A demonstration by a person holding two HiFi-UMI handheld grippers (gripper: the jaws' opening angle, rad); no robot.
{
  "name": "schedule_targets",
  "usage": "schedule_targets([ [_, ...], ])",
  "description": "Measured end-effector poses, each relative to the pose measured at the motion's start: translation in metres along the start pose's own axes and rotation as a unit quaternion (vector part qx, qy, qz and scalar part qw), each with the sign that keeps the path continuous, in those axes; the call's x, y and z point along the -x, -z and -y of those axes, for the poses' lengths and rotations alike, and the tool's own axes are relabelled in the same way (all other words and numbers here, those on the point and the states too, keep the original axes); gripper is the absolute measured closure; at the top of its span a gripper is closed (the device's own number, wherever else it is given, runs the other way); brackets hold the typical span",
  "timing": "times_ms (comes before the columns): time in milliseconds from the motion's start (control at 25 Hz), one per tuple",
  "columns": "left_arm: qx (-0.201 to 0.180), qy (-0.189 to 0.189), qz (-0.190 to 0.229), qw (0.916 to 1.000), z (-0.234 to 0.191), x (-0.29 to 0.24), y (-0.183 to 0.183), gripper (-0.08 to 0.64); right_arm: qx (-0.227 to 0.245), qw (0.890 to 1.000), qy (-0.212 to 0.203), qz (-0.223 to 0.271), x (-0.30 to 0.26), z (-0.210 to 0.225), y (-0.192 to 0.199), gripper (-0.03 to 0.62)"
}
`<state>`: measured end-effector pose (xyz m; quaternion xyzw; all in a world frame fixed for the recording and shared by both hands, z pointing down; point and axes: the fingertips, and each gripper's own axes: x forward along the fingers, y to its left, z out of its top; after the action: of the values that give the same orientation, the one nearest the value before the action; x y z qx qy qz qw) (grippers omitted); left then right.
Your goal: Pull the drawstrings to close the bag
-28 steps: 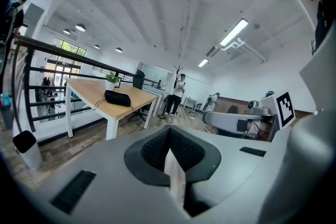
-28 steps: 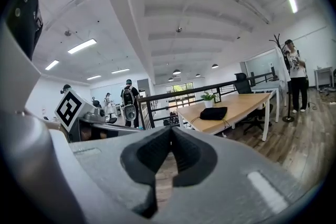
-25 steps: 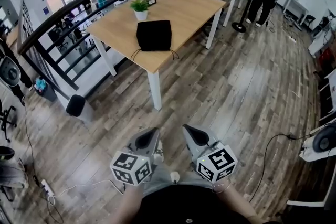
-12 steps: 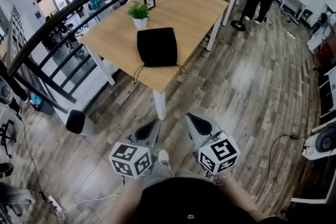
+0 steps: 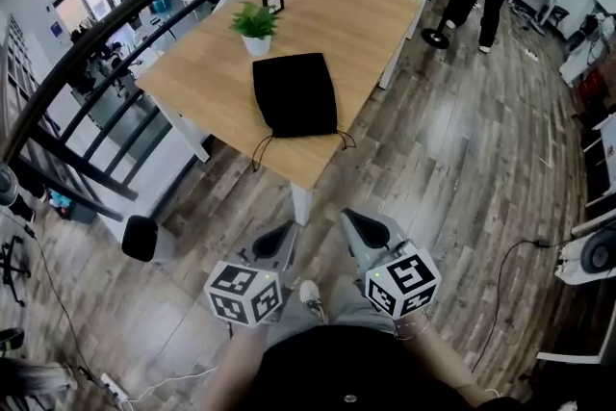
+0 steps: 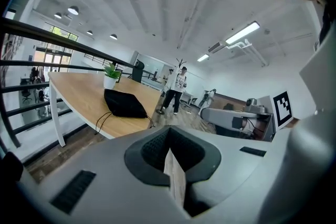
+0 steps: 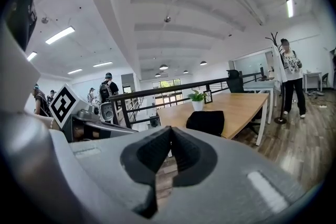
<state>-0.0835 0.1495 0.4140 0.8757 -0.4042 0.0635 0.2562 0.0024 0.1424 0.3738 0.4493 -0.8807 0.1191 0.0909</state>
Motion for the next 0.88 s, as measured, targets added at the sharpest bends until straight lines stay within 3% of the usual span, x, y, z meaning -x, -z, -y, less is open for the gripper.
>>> schedule_targets([
  [480,0.016,-0.004,-0.021,0.9996,-0.021,-0.030,-0.016,0.545,-0.008,1.000,-0.011,-0.025,-0.032,0.020,-0.008,0.592],
  [880,0.017,-0.043,-0.015,0.9988,-0.071,-0.089,-0.059,0.545,-0.010,1.000,-0.023,-0.018,-0.103,0.098,-0.035,0.594],
])
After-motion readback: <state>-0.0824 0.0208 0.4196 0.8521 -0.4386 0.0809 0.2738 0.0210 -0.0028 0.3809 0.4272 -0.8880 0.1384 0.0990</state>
